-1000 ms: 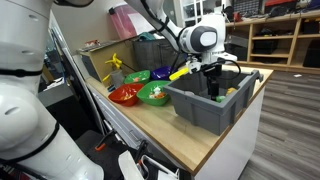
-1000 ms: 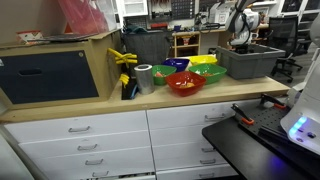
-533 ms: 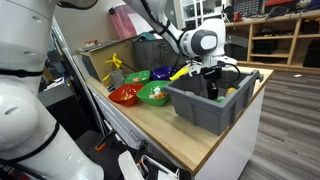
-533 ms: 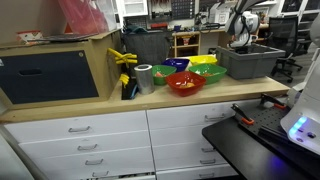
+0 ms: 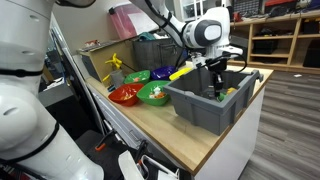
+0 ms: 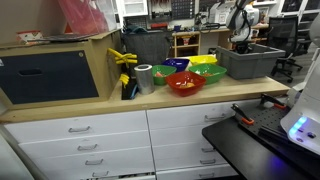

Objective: Pick up the object in the gray container and put it in the blue bowl

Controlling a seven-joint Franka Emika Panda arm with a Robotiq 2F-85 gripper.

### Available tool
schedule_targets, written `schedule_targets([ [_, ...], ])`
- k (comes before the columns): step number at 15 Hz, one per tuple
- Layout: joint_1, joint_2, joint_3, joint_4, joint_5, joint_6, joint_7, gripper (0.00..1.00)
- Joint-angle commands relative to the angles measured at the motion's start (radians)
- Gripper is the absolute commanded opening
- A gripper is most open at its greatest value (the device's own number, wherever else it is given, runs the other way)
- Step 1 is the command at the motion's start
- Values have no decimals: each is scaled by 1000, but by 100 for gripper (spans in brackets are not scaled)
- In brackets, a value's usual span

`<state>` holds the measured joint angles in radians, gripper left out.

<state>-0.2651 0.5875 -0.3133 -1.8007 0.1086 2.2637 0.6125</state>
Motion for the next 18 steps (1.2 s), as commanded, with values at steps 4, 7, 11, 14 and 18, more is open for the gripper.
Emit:
schedule_targets([
  [4,-10,-111,-1,89,14,-169,-16,1],
  [7,-12,-145,4,126,18,-237,-13,1],
  [11,-2,-186,17,144,20,-289,-10,1],
  [14,16,-213,39,129,19,-303,-13,1],
  [18,55,-233,72,97,4,-295,-20,1],
])
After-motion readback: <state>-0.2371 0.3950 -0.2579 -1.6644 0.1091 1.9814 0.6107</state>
